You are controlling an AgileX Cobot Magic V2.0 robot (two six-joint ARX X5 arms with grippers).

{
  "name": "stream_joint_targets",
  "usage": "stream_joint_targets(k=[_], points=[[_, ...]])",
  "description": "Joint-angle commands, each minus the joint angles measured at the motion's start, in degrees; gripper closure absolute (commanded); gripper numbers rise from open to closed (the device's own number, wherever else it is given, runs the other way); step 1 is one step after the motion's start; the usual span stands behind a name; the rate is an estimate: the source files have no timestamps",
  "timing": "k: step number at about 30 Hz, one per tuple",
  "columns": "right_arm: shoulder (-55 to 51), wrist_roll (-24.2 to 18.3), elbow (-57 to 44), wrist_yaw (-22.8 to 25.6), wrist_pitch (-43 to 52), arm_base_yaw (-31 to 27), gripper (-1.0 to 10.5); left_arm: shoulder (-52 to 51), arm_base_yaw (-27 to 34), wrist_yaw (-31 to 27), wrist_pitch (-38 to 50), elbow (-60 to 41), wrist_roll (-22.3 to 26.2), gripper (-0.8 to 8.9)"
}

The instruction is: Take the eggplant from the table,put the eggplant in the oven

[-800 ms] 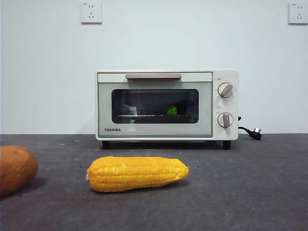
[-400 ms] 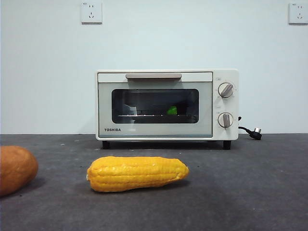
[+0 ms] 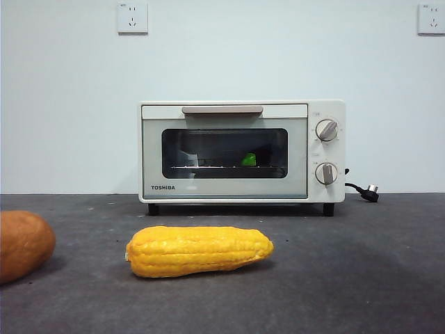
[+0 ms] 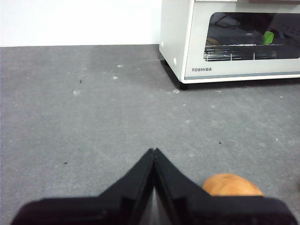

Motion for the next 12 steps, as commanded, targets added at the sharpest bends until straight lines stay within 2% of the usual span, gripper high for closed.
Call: stream_joint_targets(k=[1, 12], points=[[-3.13, 0.61, -3.34, -0.02, 0.87, -0.13, 9.5, 0.02, 0.07, 0.15, 0.46, -0.46, -0.37, 8.16], [-5.44, 0.44, -8.31, -0.02, 1.79, -0.37, 9.5, 0.61, 0.07, 0.15, 0.46, -0.46, -0.37, 8.16]])
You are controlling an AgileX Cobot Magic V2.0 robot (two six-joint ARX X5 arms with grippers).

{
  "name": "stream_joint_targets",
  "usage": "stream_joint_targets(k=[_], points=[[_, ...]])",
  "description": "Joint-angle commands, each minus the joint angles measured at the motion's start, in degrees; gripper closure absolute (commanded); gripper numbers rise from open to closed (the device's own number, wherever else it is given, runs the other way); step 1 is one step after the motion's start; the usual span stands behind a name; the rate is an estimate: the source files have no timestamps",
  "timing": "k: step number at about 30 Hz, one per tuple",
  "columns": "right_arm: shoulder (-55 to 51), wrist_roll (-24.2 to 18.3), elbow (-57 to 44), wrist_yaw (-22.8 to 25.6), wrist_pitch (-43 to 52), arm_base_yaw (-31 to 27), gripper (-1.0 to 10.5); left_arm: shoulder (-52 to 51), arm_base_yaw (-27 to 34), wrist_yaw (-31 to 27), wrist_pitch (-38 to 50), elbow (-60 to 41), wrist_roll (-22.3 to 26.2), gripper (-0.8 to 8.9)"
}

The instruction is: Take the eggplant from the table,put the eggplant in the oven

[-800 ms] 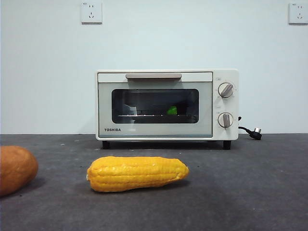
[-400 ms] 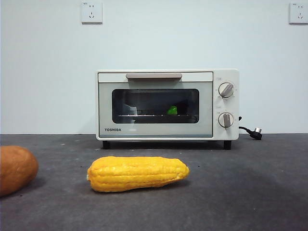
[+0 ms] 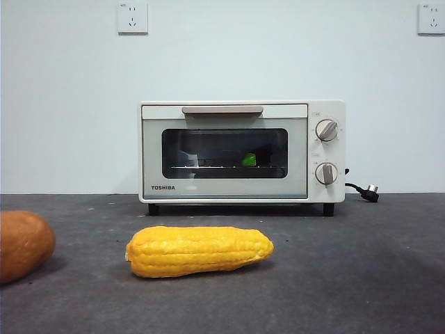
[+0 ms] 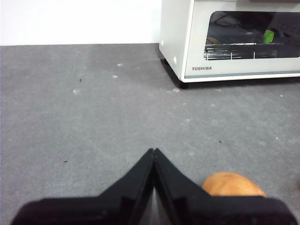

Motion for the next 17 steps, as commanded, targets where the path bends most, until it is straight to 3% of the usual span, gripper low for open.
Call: stream_joint_targets(k=[1, 9, 17], points=[[-0.15, 0.42, -2.05, -0.02, 1.36, -0.07, 9.5, 0.31, 0.07, 0.15, 0.44, -0.46, -0.39, 8.16], [-0.15, 0.44, -8.15, -0.07, 2.05, -0.07, 9.5, 0.7, 0.07, 0.15, 0.44, -0.46, -0.39, 8.16], [-0.15, 0.17, -8.13, 0.44, 2.47, -0.04, 9.5, 1.22, 0.07, 0.15, 0.42, -0.44, -0.39, 8.16]])
